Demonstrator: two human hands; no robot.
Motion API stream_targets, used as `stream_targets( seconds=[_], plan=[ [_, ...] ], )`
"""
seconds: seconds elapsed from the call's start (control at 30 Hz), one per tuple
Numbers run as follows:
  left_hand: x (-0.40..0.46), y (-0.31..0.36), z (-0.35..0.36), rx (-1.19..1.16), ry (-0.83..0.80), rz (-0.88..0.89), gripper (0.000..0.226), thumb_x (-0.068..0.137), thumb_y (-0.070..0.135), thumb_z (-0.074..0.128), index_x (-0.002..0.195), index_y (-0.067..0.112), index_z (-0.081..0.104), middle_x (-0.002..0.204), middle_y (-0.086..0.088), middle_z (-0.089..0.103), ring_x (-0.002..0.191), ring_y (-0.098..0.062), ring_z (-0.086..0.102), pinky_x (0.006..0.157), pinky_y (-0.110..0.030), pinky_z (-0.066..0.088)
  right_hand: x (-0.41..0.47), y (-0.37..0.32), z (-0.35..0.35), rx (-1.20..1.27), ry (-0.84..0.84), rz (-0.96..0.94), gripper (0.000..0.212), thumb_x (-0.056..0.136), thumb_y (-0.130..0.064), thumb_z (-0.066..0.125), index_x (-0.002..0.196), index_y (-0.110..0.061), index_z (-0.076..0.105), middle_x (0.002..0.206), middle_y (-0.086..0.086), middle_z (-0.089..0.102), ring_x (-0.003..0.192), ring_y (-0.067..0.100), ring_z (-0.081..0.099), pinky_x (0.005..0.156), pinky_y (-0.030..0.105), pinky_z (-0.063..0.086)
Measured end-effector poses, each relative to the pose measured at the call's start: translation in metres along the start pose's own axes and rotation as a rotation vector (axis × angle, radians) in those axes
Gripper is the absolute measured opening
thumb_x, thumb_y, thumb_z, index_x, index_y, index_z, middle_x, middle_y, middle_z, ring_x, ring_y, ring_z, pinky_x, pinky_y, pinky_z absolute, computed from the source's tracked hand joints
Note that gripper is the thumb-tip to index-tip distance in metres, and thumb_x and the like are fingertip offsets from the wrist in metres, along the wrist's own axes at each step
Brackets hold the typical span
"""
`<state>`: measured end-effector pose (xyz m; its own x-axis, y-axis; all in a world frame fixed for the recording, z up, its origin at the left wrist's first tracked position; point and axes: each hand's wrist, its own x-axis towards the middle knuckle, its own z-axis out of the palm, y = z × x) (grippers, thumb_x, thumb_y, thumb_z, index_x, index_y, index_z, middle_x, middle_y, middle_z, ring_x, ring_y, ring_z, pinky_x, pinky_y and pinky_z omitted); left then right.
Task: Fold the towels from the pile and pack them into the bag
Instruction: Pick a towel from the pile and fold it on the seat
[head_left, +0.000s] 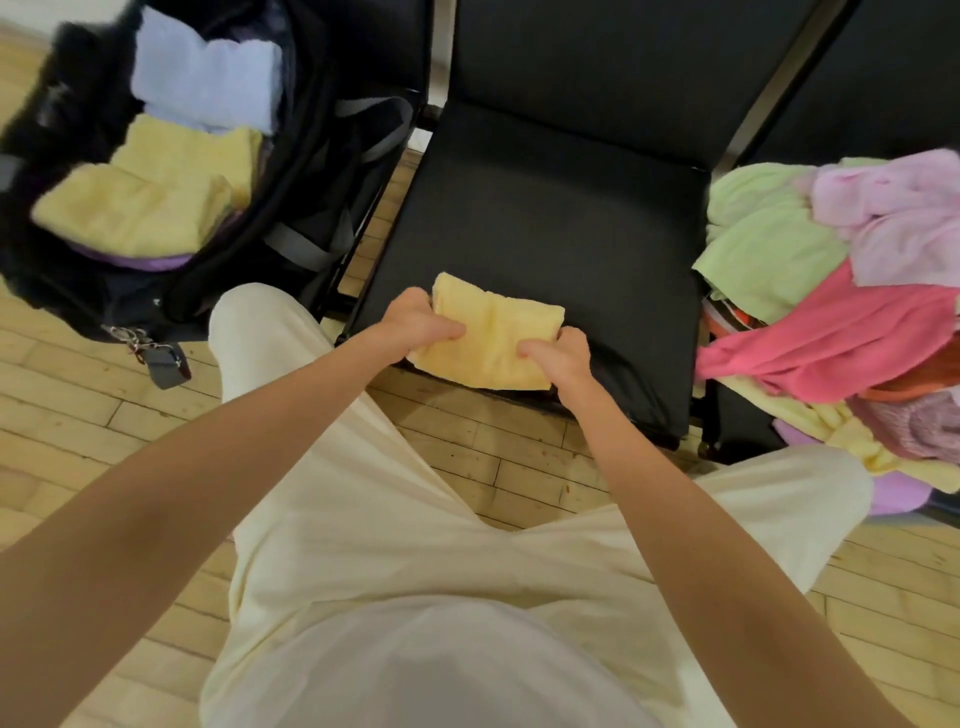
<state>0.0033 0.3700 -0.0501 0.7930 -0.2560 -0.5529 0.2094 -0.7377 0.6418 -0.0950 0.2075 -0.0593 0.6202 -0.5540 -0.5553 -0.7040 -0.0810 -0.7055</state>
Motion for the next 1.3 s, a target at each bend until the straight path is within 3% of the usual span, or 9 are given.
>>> stream_targets(
  seconds=[0.27, 0.47, 0.63, 0.77, 0.87, 0.93, 1.03, 1.17, 1.3],
  plan=[
    [-0.001, -0.009, -0.122, -0.232, 0.302, 0.107, 0.038, 0.084, 0.025, 0.066, 0.116, 0.009, 0.052, 0.110, -0.005, 0.054, 0.101, -0.019, 0.053, 0.084, -0.035, 0.046, -0.008, -0.097, 0.058, 0.341, -0.184, -0.069, 0.035, 0.083, -0.015, 0.070, 0.113, -0.001, 0.058, 0.113, 0.011, 0.063, 0.102, 0.021, 0.061, 0.087, 0.036, 0.054],
    [0.006, -0.050, -0.214, -0.260, 0.530, 0.098, 0.044, 0.080, 0.011, 0.068, 0.120, 0.002, 0.054, 0.101, -0.004, 0.052, 0.095, -0.022, 0.053, 0.075, -0.032, 0.043, -0.013, -0.165, 0.135, 0.195, -0.319, -0.194, 0.027, 0.078, -0.015, 0.077, 0.099, -0.003, 0.066, 0.106, 0.010, 0.069, 0.095, 0.019, 0.066, 0.081, 0.036, 0.057],
    [0.019, -0.075, -0.302, -0.061, 0.730, 0.129, 0.015, 0.078, 0.010, 0.062, 0.092, 0.011, 0.055, 0.073, -0.001, 0.048, 0.066, -0.016, 0.046, 0.057, -0.032, 0.034, -0.023, -0.223, 0.217, 0.089, -0.331, -0.385, 0.010, 0.078, -0.015, 0.074, 0.076, -0.010, 0.065, 0.084, 0.006, 0.070, 0.084, 0.021, 0.069, 0.079, 0.050, 0.057],
    [0.034, -0.099, -0.350, 0.108, 0.812, 0.099, 0.007, 0.076, 0.010, 0.055, 0.077, 0.014, 0.049, 0.074, -0.008, 0.047, 0.067, -0.021, 0.046, 0.054, -0.032, 0.031, -0.034, -0.256, 0.276, -0.021, -0.326, -0.496, 0.028, 0.077, -0.021, 0.074, 0.097, -0.005, 0.062, 0.096, 0.007, 0.068, 0.091, 0.024, 0.066, 0.081, 0.045, 0.055],
    [0.051, -0.121, -0.364, 0.189, 0.776, -0.014, 0.021, 0.074, 0.006, 0.052, 0.062, 0.011, 0.036, 0.062, -0.006, 0.036, 0.056, -0.021, 0.037, 0.047, -0.029, 0.021, -0.043, -0.263, 0.304, -0.193, -0.266, -0.569, 0.050, 0.084, -0.024, 0.069, 0.121, -0.003, 0.043, 0.114, 0.010, 0.060, 0.106, 0.028, 0.058, 0.079, 0.029, 0.043],
    [0.061, -0.141, -0.363, 0.229, 0.735, -0.059, 0.030, 0.075, 0.001, 0.053, 0.060, 0.012, 0.030, 0.059, -0.003, 0.032, 0.053, -0.019, 0.034, 0.045, -0.030, 0.023, -0.043, -0.257, 0.317, -0.267, -0.264, -0.584, 0.055, 0.087, -0.022, 0.066, 0.127, -0.004, 0.033, 0.119, 0.013, 0.057, 0.109, 0.032, 0.056, 0.077, 0.031, 0.041],
    [0.072, -0.163, -0.356, 0.320, 0.696, -0.120, 0.024, 0.079, 0.001, 0.054, 0.065, 0.012, 0.039, 0.070, -0.007, 0.045, 0.063, -0.024, 0.046, 0.054, -0.035, 0.038, -0.036, -0.240, 0.332, -0.341, -0.277, -0.595, 0.050, 0.088, -0.018, 0.064, 0.122, -0.007, 0.031, 0.115, 0.014, 0.058, 0.105, 0.034, 0.058, 0.077, 0.038, 0.046],
    [0.074, -0.163, -0.352, 0.395, 0.656, -0.175, 0.019, 0.079, -0.004, 0.052, 0.067, 0.008, 0.043, 0.060, -0.005, 0.041, 0.055, -0.023, 0.042, 0.057, -0.035, 0.038, -0.030, -0.235, 0.332, -0.456, -0.252, -0.646, 0.043, 0.090, -0.015, 0.062, 0.120, -0.007, 0.032, 0.109, 0.016, 0.061, 0.102, 0.035, 0.059, 0.077, 0.043, 0.049],
    [0.067, -0.154, -0.348, 0.503, 0.594, -0.230, 0.014, 0.082, -0.006, 0.052, 0.078, 0.006, 0.048, 0.065, -0.007, 0.045, 0.074, -0.033, 0.051, 0.097, -0.050, 0.035, -0.027, -0.240, 0.321, -0.623, -0.281, -0.714, 0.039, 0.091, -0.021, 0.062, 0.117, -0.006, 0.037, 0.114, 0.016, 0.060, 0.105, 0.034, 0.059, 0.076, 0.041, 0.047]
  ],
)
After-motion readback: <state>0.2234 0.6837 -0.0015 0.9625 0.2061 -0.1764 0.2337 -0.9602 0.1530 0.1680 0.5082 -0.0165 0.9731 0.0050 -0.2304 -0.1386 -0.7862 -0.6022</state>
